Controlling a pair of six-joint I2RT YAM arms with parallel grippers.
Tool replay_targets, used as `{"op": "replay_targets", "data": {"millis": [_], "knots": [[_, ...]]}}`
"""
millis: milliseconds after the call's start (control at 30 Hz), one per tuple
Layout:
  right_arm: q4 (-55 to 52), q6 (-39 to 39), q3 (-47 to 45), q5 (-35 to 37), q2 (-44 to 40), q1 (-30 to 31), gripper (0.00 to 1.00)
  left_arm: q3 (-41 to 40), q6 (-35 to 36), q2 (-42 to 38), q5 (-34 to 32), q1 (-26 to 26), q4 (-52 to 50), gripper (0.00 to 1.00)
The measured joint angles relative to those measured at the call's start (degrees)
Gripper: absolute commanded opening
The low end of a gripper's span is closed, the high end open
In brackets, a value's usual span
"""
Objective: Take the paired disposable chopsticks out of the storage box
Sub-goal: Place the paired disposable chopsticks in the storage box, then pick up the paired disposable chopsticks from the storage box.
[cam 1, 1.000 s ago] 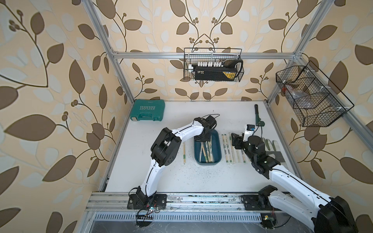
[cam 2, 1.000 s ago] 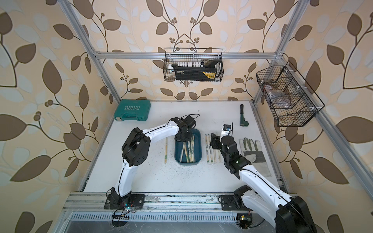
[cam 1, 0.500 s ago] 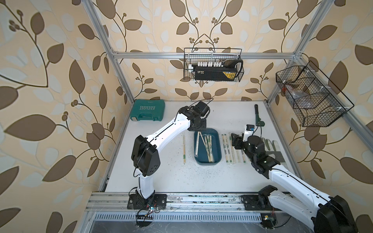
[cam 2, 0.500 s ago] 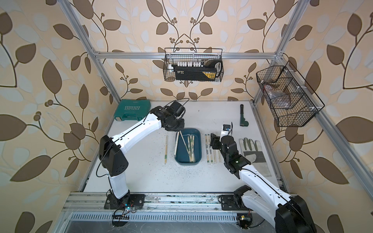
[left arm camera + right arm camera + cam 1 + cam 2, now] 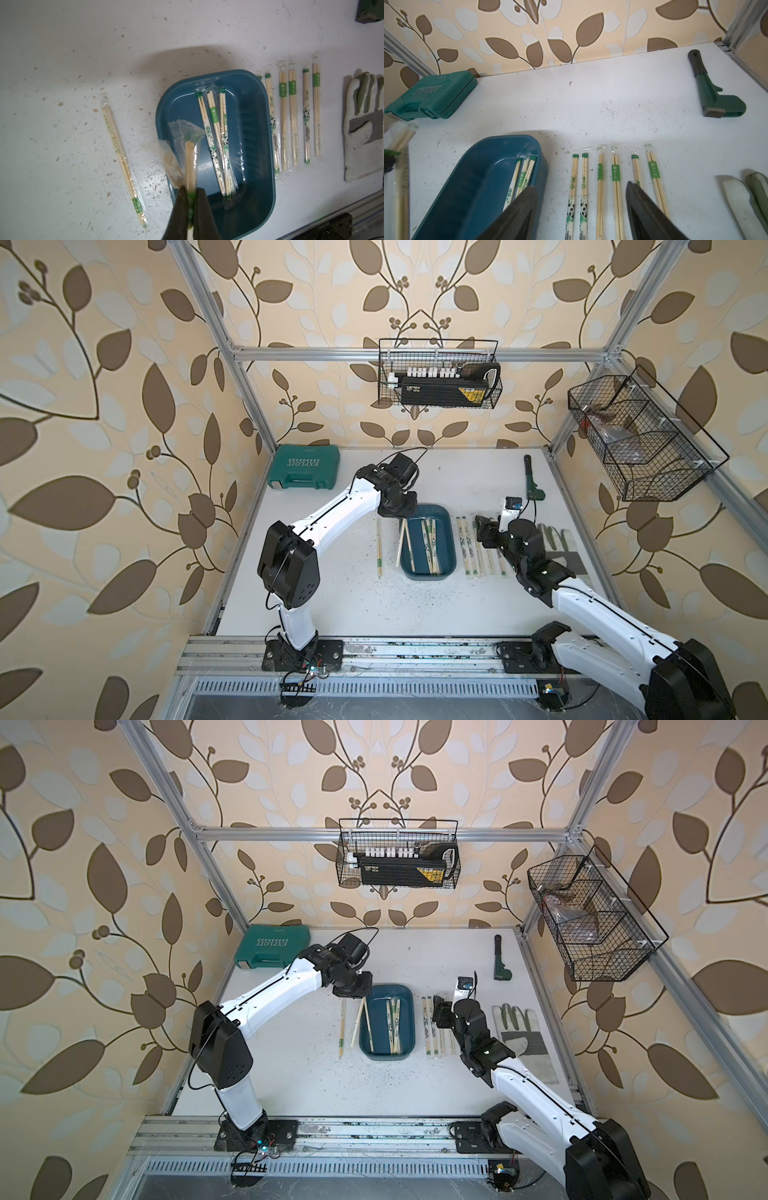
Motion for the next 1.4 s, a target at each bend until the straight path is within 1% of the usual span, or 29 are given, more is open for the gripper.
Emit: {"op": "replay_targets", "data": {"millis": [33, 167, 233, 300, 333, 367, 400, 467, 500, 567, 633, 667, 767, 833, 900, 967, 1067, 1200, 1267, 1333, 1400], "knots": [[0.0, 0.0, 0.0, 0.0, 0.0, 0.0, 0.70, 0.1, -0.1, 0.7, 0.0, -0.3, 0.5, 0.26], [0.0, 0.0, 0.0, 0.0, 0.0, 0.0, 0.70, 0.1, 0.2, 3.4, 0.0, -1.0, 2.0, 0.29], [0.0, 0.0, 0.0, 0.0, 0.0, 0.0, 0.70, 0.1, 0.2, 4.1, -0.1, -1.0, 2.2, 0.19], [0.0, 0.0, 0.0, 0.0, 0.0, 0.0, 0.70, 0.0, 0.3, 4.3, -0.3, -1.0, 2.8, 0.19], [0.0, 0.0, 0.0, 0.0, 0.0, 0.0, 0.70, -0.1, 0.4, 4.3, -0.3, -1.0, 3.0, 0.22], [0.0, 0.0, 0.0, 0.0, 0.0, 0.0, 0.70, -0.1, 0.5, 4.3, -0.5, -1.0, 3.4, 0.28], [0.0, 0.0, 0.0, 0.0, 0.0, 0.0, 0.70, -0.1, 0.8, 4.3, -0.5, -1.0, 3.6, 0.36], [0.0, 0.0, 0.0, 0.0, 0.0, 0.0, 0.70, -0.1, 0.6, 4.3, -0.4, -1.0, 3.5, 0.41], [0.0, 0.0, 0.0, 0.0, 0.1, 0.0, 0.70, 0.1, 0.9, 4.4, -0.4, -1.1, 3.2, 0.48], [0.0, 0.0, 0.0, 0.0, 0.3, 0.0, 0.70, 2.1, 1.0, 5.4, -0.5, -1.8, 1.3, 0.57], [0.0, 0.0, 0.0, 0.0, 0.4, 0.0, 0.70, 5.9, 1.0, 7.6, -0.5, -3.1, -0.9, 0.63], [0.0, 0.0, 0.0, 0.0, 0.4, 0.0, 0.70, 7.4, 0.7, 8.7, -0.5, -3.8, -1.7, 0.64], [0.0, 0.0, 0.0, 0.0, 0.4, 0.0, 0.70, 8.5, -0.5, 11.0, -0.5, -5.8, -2.4, 0.61], [0.0, 0.0, 0.0, 0.0, 0.5, 0.0, 0.70, 7.5, -1.6, 12.5, -0.5, -7.0, -2.3, 0.56], [0.0, 0.0, 0.0, 0.0, 0.6, 0.0, 0.70, 6.7, -2.9, 14.3, -0.7, -7.7, -2.3, 0.55], [0.0, 0.0, 0.0, 0.0, 0.7, 0.0, 0.70, 6.3, -3.9, 16.2, -0.9, -8.1, -2.2, 0.54], [0.0, 0.0, 0.0, -0.2, 0.7, 0.0, 0.70, 5.8, -5.2, 18.8, -2.2, -8.2, -2.0, 0.45], [0.0, 0.0, 0.0, -0.4, 0.7, 0.0, 0.70, 5.6, -6.3, 20.9, -3.9, -8.1, -1.6, 0.45], [0.0, 0.0, 0.0, -0.5, 0.7, 0.0, 0.70, 5.6, -6.4, 21.4, -4.8, -8.1, -1.5, 0.43], [0.0, 0.0, 0.0, -0.5, 0.7, 0.0, 0.70, 5.6, -6.8, 21.9, -5.4, -8.0, -1.5, 0.31], [0.0, 0.0, 0.0, -0.5, 0.7, 0.0, 0.70, 5.6, -6.7, 22.2, -5.9, -8.1, -1.3, 0.33]]}}
